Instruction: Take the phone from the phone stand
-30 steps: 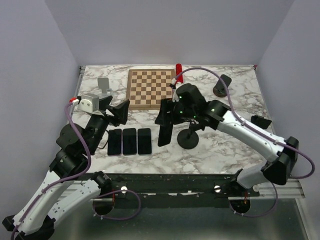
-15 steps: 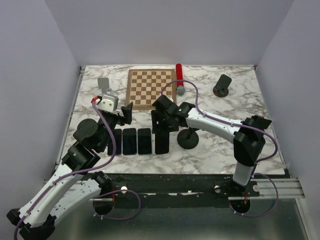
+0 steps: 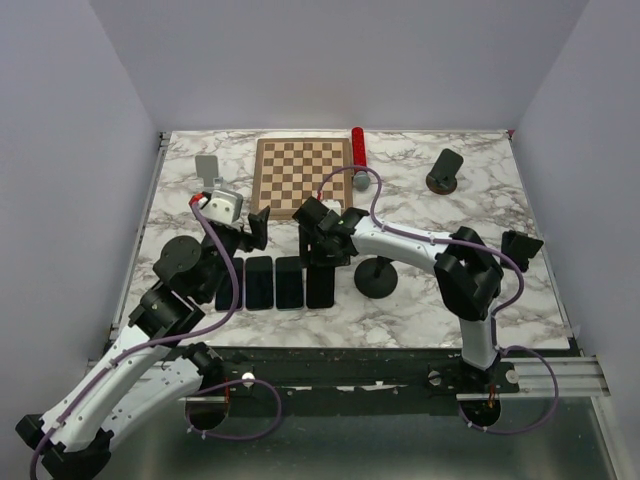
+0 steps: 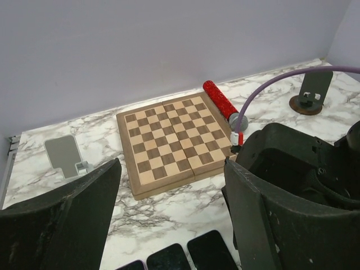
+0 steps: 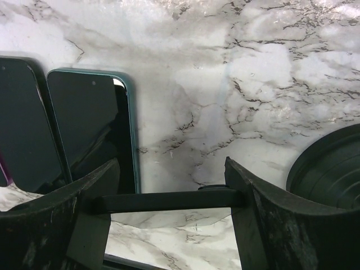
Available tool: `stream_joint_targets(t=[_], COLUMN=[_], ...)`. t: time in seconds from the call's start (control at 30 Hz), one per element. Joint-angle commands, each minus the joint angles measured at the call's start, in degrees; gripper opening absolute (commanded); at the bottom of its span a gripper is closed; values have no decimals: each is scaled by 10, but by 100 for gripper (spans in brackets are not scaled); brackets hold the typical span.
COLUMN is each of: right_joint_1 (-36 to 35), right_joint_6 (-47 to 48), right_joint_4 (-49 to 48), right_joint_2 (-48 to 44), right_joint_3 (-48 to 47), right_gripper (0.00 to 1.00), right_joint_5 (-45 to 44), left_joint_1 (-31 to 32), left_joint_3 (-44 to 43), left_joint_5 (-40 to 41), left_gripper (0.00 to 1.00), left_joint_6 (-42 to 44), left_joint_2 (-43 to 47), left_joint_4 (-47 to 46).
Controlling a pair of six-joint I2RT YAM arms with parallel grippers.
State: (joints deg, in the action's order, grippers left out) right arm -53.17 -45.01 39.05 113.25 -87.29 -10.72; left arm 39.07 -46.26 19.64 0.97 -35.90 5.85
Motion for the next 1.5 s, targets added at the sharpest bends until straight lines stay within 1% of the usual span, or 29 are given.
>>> stream_joint_targets(t=[0.0, 0.1, 0.27, 0.4, 0.6, 0.8, 0.9, 1.27, 1.47], right_joint_1=[-3, -2, -3, -3, -3, -3, -3, -4, -3], right_joint_6=[-4, 0, 1, -7, -36, -50, -49, -52, -57], right_joint_4=[7, 7, 7, -16, -60, -52, -55, -88, -90], right_joint_2=[15, 28, 46, 46, 53, 60, 57, 63, 67], right_joint_3=[-16, -16, -17, -4, 6, 2, 11, 29, 27], right_gripper=[1, 2, 8, 11, 12, 18, 20, 26, 31], right_joint_5=[-44, -49, -56, -58, -45, -89, -98, -80, -78], left_joint_1=[-3, -3, -3, -3, -3, -3, -3, -3, -3], left_joint_3=[-5, -3, -4, -2, -5, -4, -4, -4, -4], left_joint_5=[-22, -22, -18, -16, -21, -15, -16, -18, -18], left_gripper=[82, 82, 82, 82, 82, 82, 82, 82, 82], left_joint_6=[-7, -7, -7, -7, -7, -7, -7, -7, -7], left_joint_2=[-1, 1, 0, -1, -9, -8, -8, -9, -9], left_joint_4=[0, -2, 0, -2, 1, 0, 0, 0, 1])
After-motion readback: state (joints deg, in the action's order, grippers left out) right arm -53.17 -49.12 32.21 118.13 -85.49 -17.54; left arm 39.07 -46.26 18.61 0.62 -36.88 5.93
